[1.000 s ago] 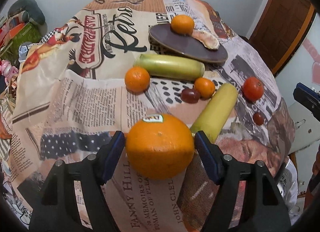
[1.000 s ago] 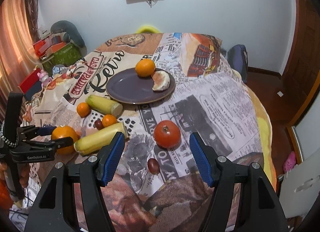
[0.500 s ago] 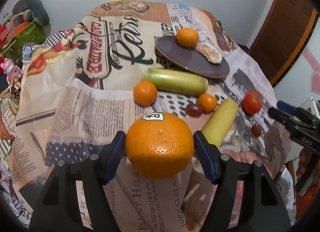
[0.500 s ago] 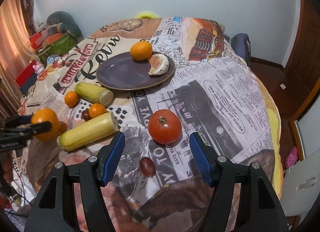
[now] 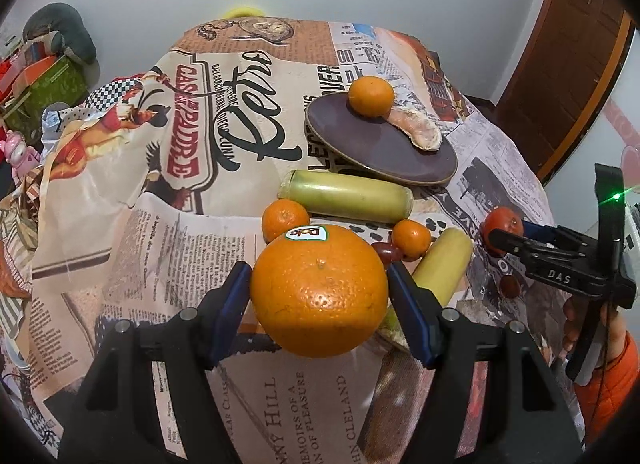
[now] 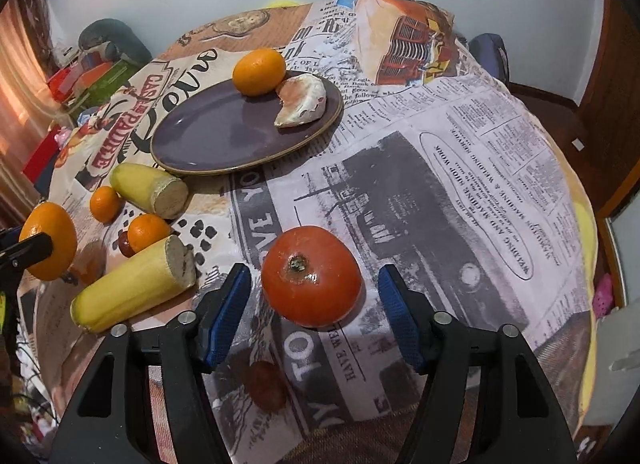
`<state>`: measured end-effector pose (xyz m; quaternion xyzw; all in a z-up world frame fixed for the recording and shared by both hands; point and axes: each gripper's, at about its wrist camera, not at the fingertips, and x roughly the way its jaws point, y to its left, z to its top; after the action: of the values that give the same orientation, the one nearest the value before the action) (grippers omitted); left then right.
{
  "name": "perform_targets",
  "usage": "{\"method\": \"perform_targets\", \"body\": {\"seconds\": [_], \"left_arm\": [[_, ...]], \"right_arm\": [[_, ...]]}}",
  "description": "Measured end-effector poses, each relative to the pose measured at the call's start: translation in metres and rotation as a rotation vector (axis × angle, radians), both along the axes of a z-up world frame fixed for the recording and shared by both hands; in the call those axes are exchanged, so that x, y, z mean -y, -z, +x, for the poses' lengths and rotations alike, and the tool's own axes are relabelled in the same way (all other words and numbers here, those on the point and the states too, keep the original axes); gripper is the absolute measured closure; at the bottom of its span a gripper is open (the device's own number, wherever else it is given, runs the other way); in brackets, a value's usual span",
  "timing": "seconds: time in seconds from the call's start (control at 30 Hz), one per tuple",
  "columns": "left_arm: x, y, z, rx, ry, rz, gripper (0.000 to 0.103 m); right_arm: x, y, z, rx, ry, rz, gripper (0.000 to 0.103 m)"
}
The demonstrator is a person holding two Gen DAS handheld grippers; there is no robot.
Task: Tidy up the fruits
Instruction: 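Carry the orange and tomato to the purple plate and release both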
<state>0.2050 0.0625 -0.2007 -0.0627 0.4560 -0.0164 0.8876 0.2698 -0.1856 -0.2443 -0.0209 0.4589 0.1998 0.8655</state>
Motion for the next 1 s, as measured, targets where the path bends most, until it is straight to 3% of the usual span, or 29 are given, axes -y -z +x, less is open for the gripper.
{"method": "perform_targets", "body": {"seconds": [0.07, 0.47, 1.0], "left_arm": [[0.001, 0.0, 0.003, -0.001, 0.002, -0.002, 0.034], [0.005, -0.01, 0.012, 0.022, 0.014, -0.01, 0.034], [0.011, -0.045, 0.043, 0.111, 0.038, 0.013, 0.034]], "right_arm": [[-0.001, 0.002, 0.001, -0.011, -0.008, 0.008, 0.056], [-0.001, -0.012, 0.0, 0.016, -0.001, 0.038, 0.058], [-0.019, -0.072, 0.009, 0.187, -0.04, 0.086, 0.058]]}}
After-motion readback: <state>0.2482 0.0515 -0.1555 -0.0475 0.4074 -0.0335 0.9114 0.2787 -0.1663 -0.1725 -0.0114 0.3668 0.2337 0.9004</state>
